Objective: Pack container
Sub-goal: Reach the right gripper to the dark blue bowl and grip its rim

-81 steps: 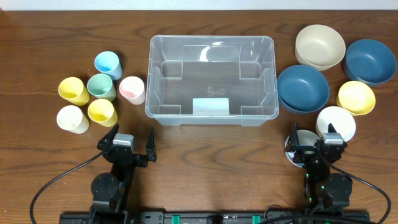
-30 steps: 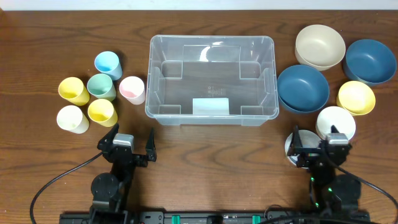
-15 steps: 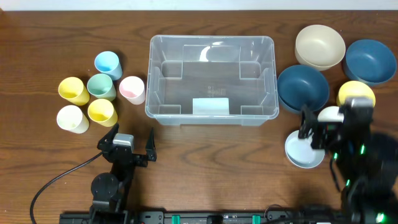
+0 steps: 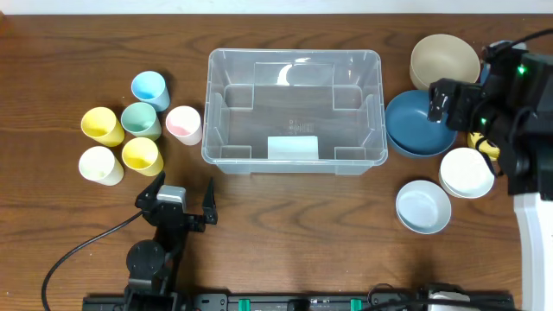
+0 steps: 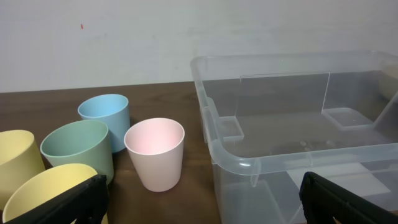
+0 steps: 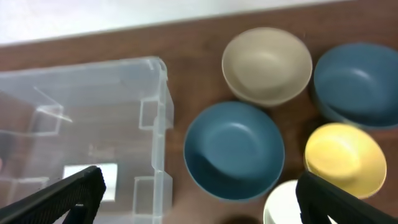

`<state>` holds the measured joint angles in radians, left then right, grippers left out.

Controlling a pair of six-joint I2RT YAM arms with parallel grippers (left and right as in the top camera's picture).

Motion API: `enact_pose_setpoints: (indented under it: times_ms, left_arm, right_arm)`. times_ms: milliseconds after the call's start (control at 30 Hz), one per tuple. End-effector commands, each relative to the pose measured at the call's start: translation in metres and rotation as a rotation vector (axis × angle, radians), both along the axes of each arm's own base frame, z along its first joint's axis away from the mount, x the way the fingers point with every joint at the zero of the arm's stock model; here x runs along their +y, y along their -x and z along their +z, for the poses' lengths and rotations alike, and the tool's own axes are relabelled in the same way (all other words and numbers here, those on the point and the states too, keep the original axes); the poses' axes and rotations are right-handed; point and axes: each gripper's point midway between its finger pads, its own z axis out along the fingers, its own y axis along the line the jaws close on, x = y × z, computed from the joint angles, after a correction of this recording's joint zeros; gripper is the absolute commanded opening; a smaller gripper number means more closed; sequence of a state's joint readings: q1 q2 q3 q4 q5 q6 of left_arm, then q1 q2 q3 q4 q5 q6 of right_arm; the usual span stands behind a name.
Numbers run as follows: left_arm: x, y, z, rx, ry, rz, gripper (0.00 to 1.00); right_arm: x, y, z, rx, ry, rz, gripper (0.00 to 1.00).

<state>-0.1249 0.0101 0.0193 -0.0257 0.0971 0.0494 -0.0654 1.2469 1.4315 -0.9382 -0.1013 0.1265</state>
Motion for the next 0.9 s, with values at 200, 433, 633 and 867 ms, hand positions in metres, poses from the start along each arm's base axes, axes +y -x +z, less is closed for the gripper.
enact_pose_setpoints:
  times_ms: [200,433,633,867]
  left_arm:
    - [0.000,0.001,-0.015,0.046,-0.007,-0.002,0.98]
    - [0.000,0.001,-0.015,0.046,-0.007,-0.002,0.98]
    - [0.000,0.001,-0.015,0.046,-0.007,-0.002,0.98]
    - [0.000,0.001,-0.015,0.046,-0.007,-0.002,0.98]
  right_arm:
    - [-0.062,0.001,-0.049,0.174,-0.005,-0.277,0.99]
    - [-0.084,-0.016,-0.127,0.385,-0.140,-0.308,0.99]
    - [-0.083,-0.027,-0.184,0.525,-0.185,-0.297,0.85]
    - [-0.076,-0.038,-0.214,0.568,-0.230,-0.272,0.75]
